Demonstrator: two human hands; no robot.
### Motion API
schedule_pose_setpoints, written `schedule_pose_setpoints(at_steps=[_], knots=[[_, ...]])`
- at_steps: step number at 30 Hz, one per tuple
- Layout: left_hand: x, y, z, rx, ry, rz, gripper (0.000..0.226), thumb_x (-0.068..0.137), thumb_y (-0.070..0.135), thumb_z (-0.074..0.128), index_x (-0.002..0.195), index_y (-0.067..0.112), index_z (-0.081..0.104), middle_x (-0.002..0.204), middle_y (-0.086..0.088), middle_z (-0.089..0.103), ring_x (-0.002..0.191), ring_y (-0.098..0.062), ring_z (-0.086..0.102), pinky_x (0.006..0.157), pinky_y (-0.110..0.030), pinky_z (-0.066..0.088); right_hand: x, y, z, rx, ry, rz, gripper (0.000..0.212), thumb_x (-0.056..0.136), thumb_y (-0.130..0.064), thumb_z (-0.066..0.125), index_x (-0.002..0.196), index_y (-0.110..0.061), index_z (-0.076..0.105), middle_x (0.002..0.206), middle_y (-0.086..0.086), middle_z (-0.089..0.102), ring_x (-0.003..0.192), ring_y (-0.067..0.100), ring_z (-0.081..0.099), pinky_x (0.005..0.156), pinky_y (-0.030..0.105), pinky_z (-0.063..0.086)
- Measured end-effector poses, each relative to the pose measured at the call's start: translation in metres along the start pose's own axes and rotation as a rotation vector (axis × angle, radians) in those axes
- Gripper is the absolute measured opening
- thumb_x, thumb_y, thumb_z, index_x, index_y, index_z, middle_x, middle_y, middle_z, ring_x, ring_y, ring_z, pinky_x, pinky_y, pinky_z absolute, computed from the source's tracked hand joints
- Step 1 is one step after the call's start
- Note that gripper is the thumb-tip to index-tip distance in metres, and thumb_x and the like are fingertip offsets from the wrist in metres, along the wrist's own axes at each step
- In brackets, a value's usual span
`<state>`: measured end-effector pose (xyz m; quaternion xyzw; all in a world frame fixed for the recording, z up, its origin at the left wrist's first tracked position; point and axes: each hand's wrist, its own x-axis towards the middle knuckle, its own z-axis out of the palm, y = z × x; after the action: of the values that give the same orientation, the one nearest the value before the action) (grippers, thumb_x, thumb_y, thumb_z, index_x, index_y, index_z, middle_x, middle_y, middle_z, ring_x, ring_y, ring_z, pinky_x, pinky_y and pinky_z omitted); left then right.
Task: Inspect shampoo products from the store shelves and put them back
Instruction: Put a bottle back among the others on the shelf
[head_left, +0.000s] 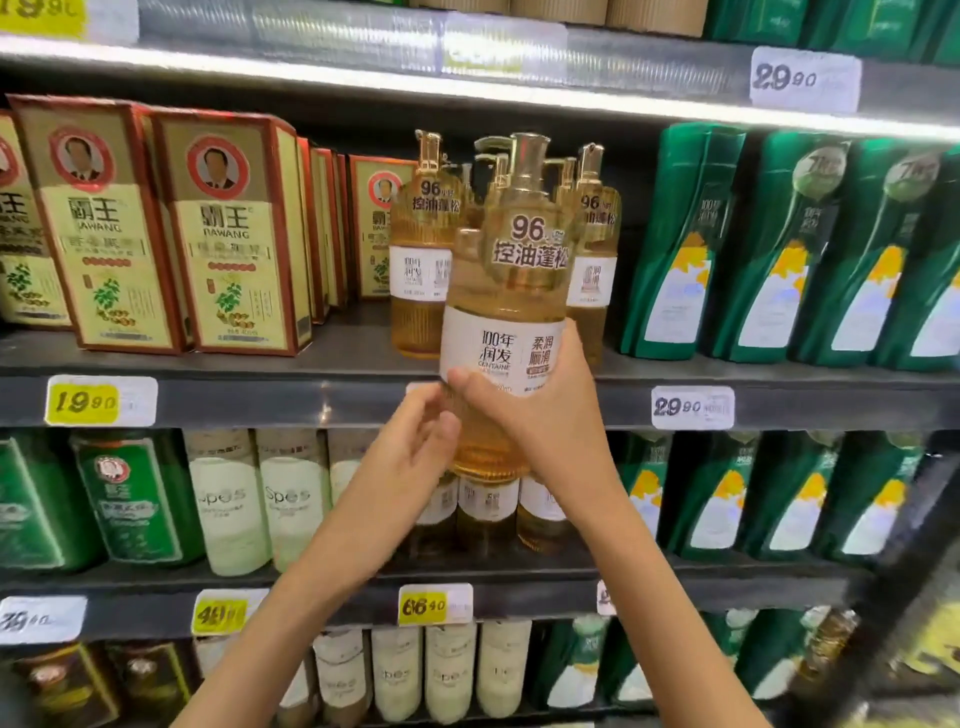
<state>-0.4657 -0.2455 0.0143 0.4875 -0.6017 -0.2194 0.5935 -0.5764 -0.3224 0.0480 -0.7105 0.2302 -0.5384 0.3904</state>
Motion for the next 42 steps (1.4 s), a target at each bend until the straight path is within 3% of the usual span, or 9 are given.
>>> schedule_pose_setpoints(at_steps=[5, 10, 20, 27, 31, 33, 35, 38, 42], knots=[[-0.040, -0.023, 0.029, 0.067, 0.077, -0.225, 0.045, 0.064, 0.052, 0.072, 0.100, 0.038, 0.048, 0.086, 0.032, 0.066, 0.085, 0.016, 0.059, 0.071, -0.006, 0.045, -0.050, 0.024, -0.007, 0.154, -0.145, 0.304, 0.058, 0.073, -0.016, 0.080, 0.121, -0.014, 0.048, 0.111, 0.002, 0.067, 0.100, 0.012, 0.066, 0.084, 0.030, 0.055], [-0.071, -0.036, 0.041, -0.048, 0.010, -0.340, 0.048, 0.064, 0.056, 0.075, 0.103, 0.036, 0.055, 0.092, 0.028, 0.068, 0.086, 0.011, 0.062, 0.064, -0.003, 0.044, -0.084, 0.049, -0.027, 0.384, -0.258, 0.534, 0.053, 0.086, -0.030, 0.064, 0.132, -0.009, 0.048, 0.122, 0.012, 0.065, 0.111, 0.026, 0.063, 0.096, 0.041, 0.050], [-0.082, -0.040, 0.055, -0.362, -0.112, -0.396, 0.069, 0.045, 0.074, 0.073, 0.103, 0.038, 0.066, 0.110, 0.004, 0.070, 0.103, -0.015, 0.065, 0.084, -0.033, 0.051, -0.093, 0.058, -0.050, 0.624, -0.392, 0.469, 0.071, 0.073, -0.033, 0.062, 0.135, -0.005, 0.042, 0.125, 0.014, 0.063, 0.115, 0.031, 0.060, 0.094, 0.043, 0.052], [-0.088, -0.039, 0.047, -0.668, -0.367, -0.426, 0.069, 0.068, 0.063, 0.068, 0.124, 0.023, 0.059, 0.126, -0.009, 0.061, 0.117, -0.023, 0.057, 0.091, -0.035, 0.048, -0.094, 0.054, -0.042, 0.812, -0.432, 0.508, 0.100, 0.050, -0.052, 0.087, 0.129, -0.006, 0.047, 0.118, 0.012, 0.066, 0.108, 0.025, 0.064, 0.087, 0.036, 0.055], [-0.080, -0.031, 0.040, -0.333, -0.214, -0.471, 0.055, 0.055, 0.073, 0.066, 0.103, 0.045, 0.066, 0.103, 0.029, 0.066, 0.109, -0.002, 0.060, 0.084, -0.018, 0.050, -0.092, 0.049, -0.037, 0.650, -0.326, 0.468, 0.063, 0.073, -0.026, 0.072, 0.128, -0.004, 0.050, 0.115, 0.015, 0.067, 0.103, 0.027, 0.066, 0.082, 0.034, 0.056], [-0.081, -0.028, 0.044, 0.067, -0.079, -0.395, 0.057, 0.054, 0.078, 0.061, 0.101, 0.047, 0.052, 0.090, 0.048, 0.056, 0.097, 0.019, 0.055, 0.071, -0.001, 0.042, -0.091, 0.047, -0.032, 0.438, -0.256, 0.448, 0.061, 0.075, -0.027, 0.072, 0.128, -0.008, 0.049, 0.117, 0.012, 0.067, 0.105, 0.025, 0.066, 0.087, 0.036, 0.056], [-0.085, -0.027, 0.054, 0.187, 0.069, -0.346, 0.060, 0.050, 0.076, 0.063, 0.096, 0.042, 0.046, 0.083, 0.050, 0.053, 0.082, 0.026, 0.052, 0.059, 0.004, 0.037, -0.092, 0.048, -0.026, 0.360, -0.198, 0.446, 0.067, 0.073, -0.035, 0.076, 0.128, -0.012, 0.046, 0.119, 0.008, 0.066, 0.107, 0.022, 0.065, 0.092, 0.039, 0.054], [-0.084, -0.031, 0.056, 0.042, 0.122, -0.347, 0.049, 0.059, 0.064, 0.072, 0.096, 0.038, 0.052, 0.085, 0.040, 0.062, 0.081, 0.018, 0.058, 0.061, -0.002, 0.042, -0.093, 0.050, -0.024, 0.364, -0.180, 0.466, 0.064, 0.076, -0.046, 0.064, 0.130, -0.016, 0.046, 0.120, 0.005, 0.065, 0.110, 0.019, 0.064, 0.094, 0.037, 0.052], [-0.086, -0.029, 0.038, -0.454, -0.159, -0.442, 0.058, 0.053, 0.064, 0.074, 0.101, 0.033, 0.070, 0.106, 0.010, 0.071, 0.102, -0.007, 0.065, 0.082, -0.022, 0.052, -0.083, 0.049, -0.039, 0.595, -0.398, 0.496, 0.057, 0.081, -0.047, 0.065, 0.127, -0.015, 0.057, 0.122, 0.006, 0.066, 0.115, 0.021, 0.061, 0.095, 0.034, 0.051]])
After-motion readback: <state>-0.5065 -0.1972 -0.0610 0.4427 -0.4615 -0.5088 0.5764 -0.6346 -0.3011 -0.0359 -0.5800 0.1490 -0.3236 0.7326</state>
